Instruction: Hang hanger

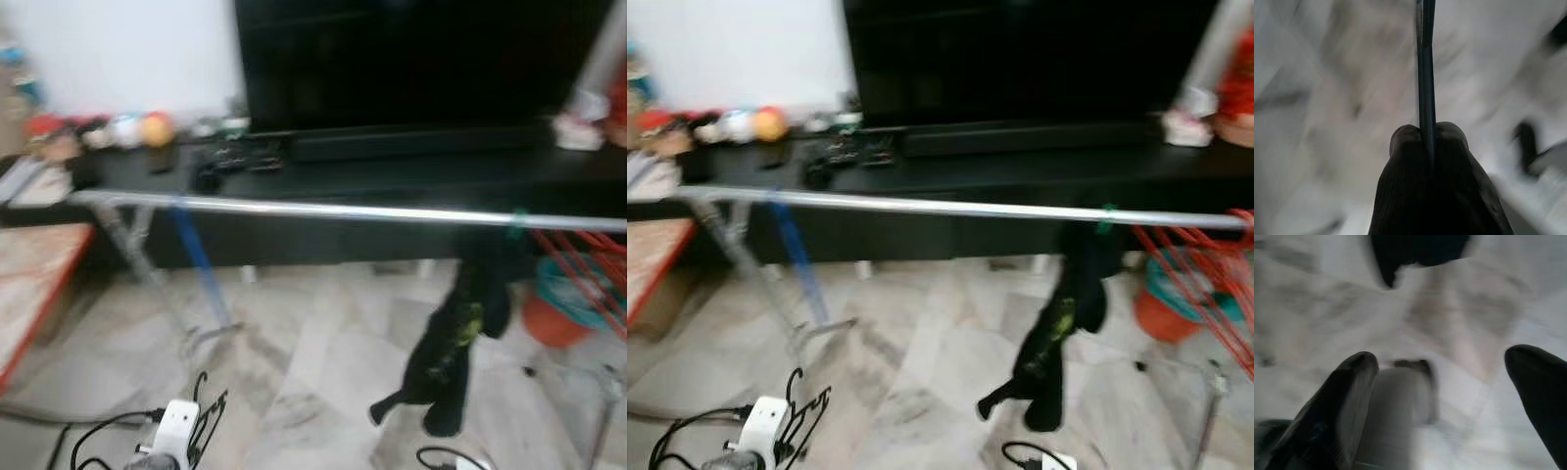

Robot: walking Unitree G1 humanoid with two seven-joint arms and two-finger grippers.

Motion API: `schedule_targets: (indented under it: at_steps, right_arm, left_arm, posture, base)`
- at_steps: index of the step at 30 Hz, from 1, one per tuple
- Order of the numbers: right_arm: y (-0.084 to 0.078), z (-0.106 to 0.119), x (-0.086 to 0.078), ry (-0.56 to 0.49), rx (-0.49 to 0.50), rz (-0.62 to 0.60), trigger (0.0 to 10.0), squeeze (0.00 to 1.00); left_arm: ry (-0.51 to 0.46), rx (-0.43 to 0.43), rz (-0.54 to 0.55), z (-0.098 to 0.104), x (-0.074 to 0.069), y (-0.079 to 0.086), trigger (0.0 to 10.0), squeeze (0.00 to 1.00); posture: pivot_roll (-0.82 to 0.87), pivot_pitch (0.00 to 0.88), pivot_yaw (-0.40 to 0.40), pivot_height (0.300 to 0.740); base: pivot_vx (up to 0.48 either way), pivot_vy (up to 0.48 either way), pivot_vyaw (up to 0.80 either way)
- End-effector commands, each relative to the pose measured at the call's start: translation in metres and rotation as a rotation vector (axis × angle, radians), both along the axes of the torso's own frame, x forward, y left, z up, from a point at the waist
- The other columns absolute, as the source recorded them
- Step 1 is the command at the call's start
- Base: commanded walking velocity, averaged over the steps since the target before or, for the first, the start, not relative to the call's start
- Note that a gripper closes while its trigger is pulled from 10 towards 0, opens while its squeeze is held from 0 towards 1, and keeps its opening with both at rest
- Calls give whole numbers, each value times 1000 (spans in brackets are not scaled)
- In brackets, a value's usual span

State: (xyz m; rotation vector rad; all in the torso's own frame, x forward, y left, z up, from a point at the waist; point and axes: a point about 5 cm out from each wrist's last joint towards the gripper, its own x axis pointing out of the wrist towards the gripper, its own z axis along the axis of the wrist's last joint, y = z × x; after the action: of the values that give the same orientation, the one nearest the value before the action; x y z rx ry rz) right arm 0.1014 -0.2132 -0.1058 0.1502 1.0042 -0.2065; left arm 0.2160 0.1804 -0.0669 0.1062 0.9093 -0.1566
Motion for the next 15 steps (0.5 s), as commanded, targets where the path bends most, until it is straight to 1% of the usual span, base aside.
schedule_targets:
  at_steps: [1, 3, 6, 8, 9, 10, 11, 13, 15]
  right_arm:
    - [10, 2, 12, -39, 19, 15, 10000, 0]
    - [9, 2, 12, -37, 14, 42, 10000, 0]
    - [8, 2, 12, -34, 14, 51, 10000, 0]
    - [6, 3, 12, -31, 9, 47, 10000, 0]
    - [5, 3, 12, -30, 5, 44, 10000, 0]
    - [5, 3, 12, -30, 5, 44, 10000, 0]
    - [5, 3, 12, -29, 3, 43, 10000, 0]
    - [4, 3, 13, -23, -7, 56, 10000, 0]
    - [4, 3, 13, -23, -8, 55, 10000, 0]
  left_arm:
    - [2, 33, 40, -1, -6, 18, 10000, 0]
    - [-4, 30, 47, -1, -5, 17, 10000, 0]
    - [-22, 36, 48, 0, -4, 17, 10000, 0]
    - [-88, 24, 56, 7, 5, 15, 10000, 0]
    - [-122, -1, 71, 10, 9, 14, 10000, 0]
    - [-122, -1, 71, 10, 9, 14, 10000, 0]
    - [-142, -23, 83, 11, 11, 13, 10000, 0]
    - [-191, 6, 43, 15, 13, 14, 10000, 0]
    - [-219, 6, 48, 17, 14, 16, 10000, 0]
  posture:
    - [33, 0, 30, 740]
    - [32, 0, 28, 740]
    - [24, 0, 27, 740]
    - [17, 0, 26, 740]
    - [19, 0, 24, 740]
    - [19, 0, 24, 740]
    - [19, 0, 24, 740]
    - [14, 0, 22, 740]
    - [12, 0, 21, 740]
  base:
    - [0, 0, 0]
    - [0, 0, 0]
    - [0, 0, 0]
    - [0, 0, 0]
    - [0, 0, 0]
    - [0, 0, 0]
    - [0, 0, 0]
    - [0, 0, 0]
    - [0, 0, 0]
